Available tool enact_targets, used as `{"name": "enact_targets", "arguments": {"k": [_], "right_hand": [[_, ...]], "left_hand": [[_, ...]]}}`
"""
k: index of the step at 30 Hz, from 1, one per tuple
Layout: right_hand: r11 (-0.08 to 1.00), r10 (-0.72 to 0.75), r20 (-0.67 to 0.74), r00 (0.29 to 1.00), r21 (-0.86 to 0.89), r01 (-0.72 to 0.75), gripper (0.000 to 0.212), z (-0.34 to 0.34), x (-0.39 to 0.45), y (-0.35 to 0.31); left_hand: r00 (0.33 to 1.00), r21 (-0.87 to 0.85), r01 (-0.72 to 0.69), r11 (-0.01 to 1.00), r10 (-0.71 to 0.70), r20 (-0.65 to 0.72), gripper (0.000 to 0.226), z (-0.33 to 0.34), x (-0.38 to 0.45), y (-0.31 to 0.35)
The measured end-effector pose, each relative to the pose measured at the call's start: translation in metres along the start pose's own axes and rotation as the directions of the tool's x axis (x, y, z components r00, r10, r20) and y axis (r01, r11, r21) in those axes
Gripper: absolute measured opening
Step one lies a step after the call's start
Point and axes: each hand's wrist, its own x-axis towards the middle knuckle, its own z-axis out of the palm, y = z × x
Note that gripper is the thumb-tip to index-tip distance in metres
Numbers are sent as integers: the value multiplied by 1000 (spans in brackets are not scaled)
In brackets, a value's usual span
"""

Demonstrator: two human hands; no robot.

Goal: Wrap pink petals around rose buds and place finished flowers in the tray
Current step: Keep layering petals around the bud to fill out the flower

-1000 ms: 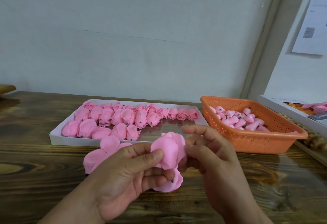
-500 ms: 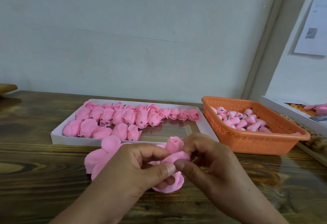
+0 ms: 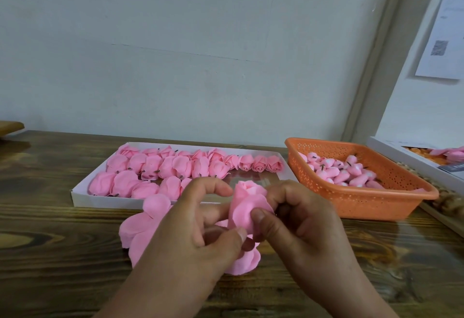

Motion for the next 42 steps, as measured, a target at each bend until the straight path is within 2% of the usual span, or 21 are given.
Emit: {"name": "enact_targets", "arguments": {"k": [7, 12, 14, 17, 19, 21, 23, 29, 32, 34, 37, 39, 42], "right_hand": [[1000, 7, -87, 996, -14, -8, 9, 7, -3, 4], [1000, 30, -114, 993, 3, -29, 7, 10, -3, 4], [999, 49, -119, 992, 22, -47, 7, 12, -4, 4], [998, 52, -100, 994, 30, -50, 6, 13, -4, 4], [993, 62, -69, 996, 106, -55, 4, 9, -4, 3], [964, 88, -24, 996, 255, -80, 6, 3, -3, 1], [933, 105, 5, 994, 346, -100, 17, -1, -3, 1], [855, 87, 33, 996, 511, -92, 21, 2, -6, 1], [817, 85, 1, 996, 573, -71, 21, 3, -9, -1], [853, 73, -50, 996, 521, -36, 20, 3, -11, -3], [973, -73, -117, 990, 208, 97, 18, 1, -12, -8], [977, -211, -92, 973, -9, 211, 19, -2, -11, -12], [952, -284, -69, 956, -144, 272, 24, -7, -13, -18]], "left_hand": [[998, 42, 49, 998, -47, -44, 36, 5, -1, -4], [997, 39, 50, 998, -48, -61, 50, 9, -1, -5], [997, 37, 44, 998, -41, -73, 46, 10, 0, -7], [995, -36, 23, 999, -27, -101, 25, 11, 3, -10], [993, -152, 50, 987, -65, -94, 20, 9, 6, -10], [990, -286, 104, 953, -128, -65, 33, 7, 8, -9], [985, -369, 142, 918, -169, -42, 41, 6, 9, -8], [978, -447, 197, 873, -207, 26, 41, 4, 9, -8], [980, -468, 192, 863, -193, 48, 40, 3, 8, -8], [981, -477, 188, 858, -182, 60, 42, 3, 8, -7], [981, -475, 193, 859, -171, 90, 36, 3, 7, -4], [984, -477, 177, 861, -144, 106, 27, 2, 6, -3], [986, -483, 155, 862, -103, 133, 25, -1, 5, -4]]}}
